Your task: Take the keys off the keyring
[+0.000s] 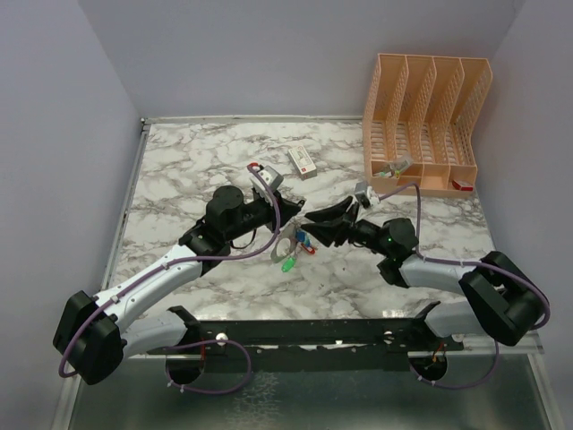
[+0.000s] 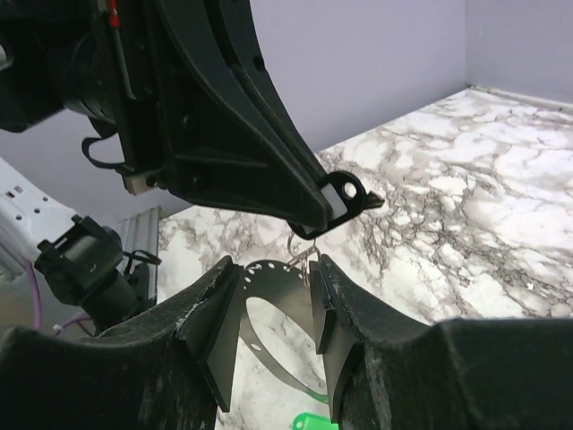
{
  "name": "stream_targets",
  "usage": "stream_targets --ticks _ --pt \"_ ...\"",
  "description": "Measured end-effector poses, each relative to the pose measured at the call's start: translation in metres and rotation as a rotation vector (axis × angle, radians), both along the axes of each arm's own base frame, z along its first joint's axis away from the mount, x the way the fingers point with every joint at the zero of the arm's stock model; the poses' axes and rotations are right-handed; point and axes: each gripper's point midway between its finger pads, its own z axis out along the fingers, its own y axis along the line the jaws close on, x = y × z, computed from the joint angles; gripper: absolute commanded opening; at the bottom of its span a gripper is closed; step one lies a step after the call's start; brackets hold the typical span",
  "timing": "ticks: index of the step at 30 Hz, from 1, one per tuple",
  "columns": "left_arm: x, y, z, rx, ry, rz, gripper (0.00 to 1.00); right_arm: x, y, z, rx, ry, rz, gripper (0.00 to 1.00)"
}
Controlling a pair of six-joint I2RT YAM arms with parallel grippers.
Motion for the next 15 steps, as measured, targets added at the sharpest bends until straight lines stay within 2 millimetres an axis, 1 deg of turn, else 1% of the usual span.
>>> stream_targets --ticks 4,10,15 --pt "0.002 0.001 0.0 -0.005 0.007 0.018 0.02 0.003 -0.001 0.009 -0.005 0.005 -0.016 0.42" --pt "0.004 0.002 0.0 -0.009 0.015 0.033 0.02 0.012 0.004 0.005 -0.039 0.059 -0.029 0.44" --pt "0.004 0.002 0.0 -0.013 0.021 0.034 0.02 0.019 0.005 0.003 -0.045 0.101 -0.049 0.51"
